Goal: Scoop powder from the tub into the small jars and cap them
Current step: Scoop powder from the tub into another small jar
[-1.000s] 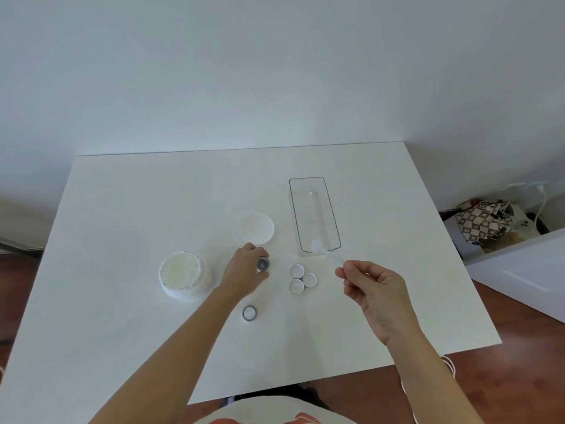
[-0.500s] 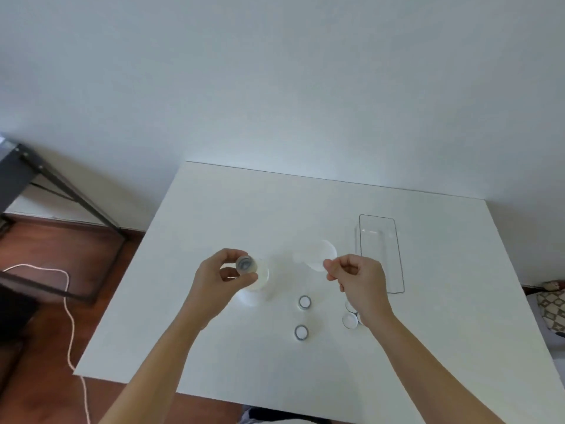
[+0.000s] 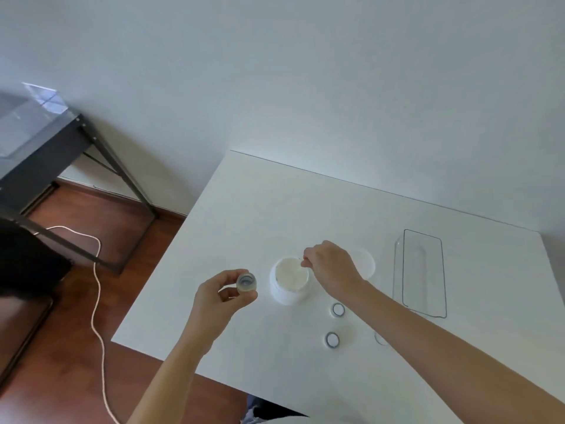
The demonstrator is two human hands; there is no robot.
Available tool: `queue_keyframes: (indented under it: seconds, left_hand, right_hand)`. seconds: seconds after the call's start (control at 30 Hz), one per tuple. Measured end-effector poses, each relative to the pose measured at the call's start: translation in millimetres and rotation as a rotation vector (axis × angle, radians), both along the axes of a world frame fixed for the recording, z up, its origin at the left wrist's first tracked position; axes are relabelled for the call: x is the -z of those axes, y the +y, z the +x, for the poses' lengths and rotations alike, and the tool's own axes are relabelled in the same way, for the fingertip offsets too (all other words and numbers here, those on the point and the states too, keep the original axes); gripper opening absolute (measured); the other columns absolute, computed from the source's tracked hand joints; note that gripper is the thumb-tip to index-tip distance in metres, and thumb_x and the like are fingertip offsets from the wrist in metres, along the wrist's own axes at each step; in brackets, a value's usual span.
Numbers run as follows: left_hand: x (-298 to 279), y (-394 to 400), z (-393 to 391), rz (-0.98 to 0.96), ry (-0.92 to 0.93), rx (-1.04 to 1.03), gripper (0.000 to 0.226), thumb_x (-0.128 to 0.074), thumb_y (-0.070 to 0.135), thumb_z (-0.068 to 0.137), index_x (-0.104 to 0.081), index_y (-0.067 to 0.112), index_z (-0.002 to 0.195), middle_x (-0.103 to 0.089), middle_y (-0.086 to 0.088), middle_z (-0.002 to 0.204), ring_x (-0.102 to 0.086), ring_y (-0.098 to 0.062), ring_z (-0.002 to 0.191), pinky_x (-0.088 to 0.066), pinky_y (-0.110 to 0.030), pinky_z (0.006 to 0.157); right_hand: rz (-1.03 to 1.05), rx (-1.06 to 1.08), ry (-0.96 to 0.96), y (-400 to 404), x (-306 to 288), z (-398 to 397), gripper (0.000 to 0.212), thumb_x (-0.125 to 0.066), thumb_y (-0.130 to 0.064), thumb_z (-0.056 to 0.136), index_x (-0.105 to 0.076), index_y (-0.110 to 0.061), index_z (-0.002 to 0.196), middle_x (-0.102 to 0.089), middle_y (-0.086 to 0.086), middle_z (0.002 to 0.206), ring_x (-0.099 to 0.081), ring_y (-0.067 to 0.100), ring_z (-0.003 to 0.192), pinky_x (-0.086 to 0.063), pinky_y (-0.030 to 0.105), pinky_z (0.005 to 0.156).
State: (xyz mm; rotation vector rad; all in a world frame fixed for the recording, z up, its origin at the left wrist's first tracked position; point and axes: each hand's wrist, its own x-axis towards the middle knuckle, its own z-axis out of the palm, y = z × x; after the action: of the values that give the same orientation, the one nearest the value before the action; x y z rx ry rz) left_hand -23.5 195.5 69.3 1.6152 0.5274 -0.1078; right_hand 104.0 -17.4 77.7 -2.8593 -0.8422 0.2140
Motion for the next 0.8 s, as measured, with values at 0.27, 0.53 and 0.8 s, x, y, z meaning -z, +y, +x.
queue_keyframes:
  seconds: [0.27, 0.53, 0.8]
  left_hand:
    - [1, 0, 3, -0.058, -0.003, -0.008, 0.031, -0.084, 0.005, 0.076, -0.073, 0.024, 0.097, -0.076, 0.007, 0.098, -0.072, -0.019, 0.08, -0.053, -0.012, 0.067]
    - [4, -3, 14, -0.073, -0.022, 0.031, 0.035, -0.083, 0.004, 0.077, -0.073, 0.025, 0.103, -0.077, 0.004, 0.099, -0.071, -0.012, 0.078, -0.055, -0.014, 0.07]
    - [8, -12, 27, -0.044, -0.053, 0.046, 0.039, -0.082, -0.001, 0.077, -0.071, 0.023, 0.105, -0.078, 0.008, 0.097, -0.071, -0.008, 0.079, -0.056, -0.018, 0.072]
  right_hand:
    - [-0.144, -0.031, -0.06, 22, 15, -4, 0.025, -0.046, -0.024, 0.099, -0.064, -0.011, 0.088, -0.057, 0.004, 0.093, -0.047, 0.025, 0.094, -0.03, 0.031, 0.076]
    - [0.062, 0.283, 0.23, 13, 9, -1, 0.026, -0.053, -0.027, 0.096, -0.058, -0.013, 0.075, -0.059, 0.004, 0.086, -0.053, 0.025, 0.085, -0.039, 0.034, 0.081]
    - [0.429, 0.7, 0.536, -24, -15, 5, 0.043, -0.061, -0.021, 0.091, -0.039, -0.011, 0.056, -0.029, -0.001, 0.052, -0.027, 0.016, 0.049, -0.024, 0.025, 0.048]
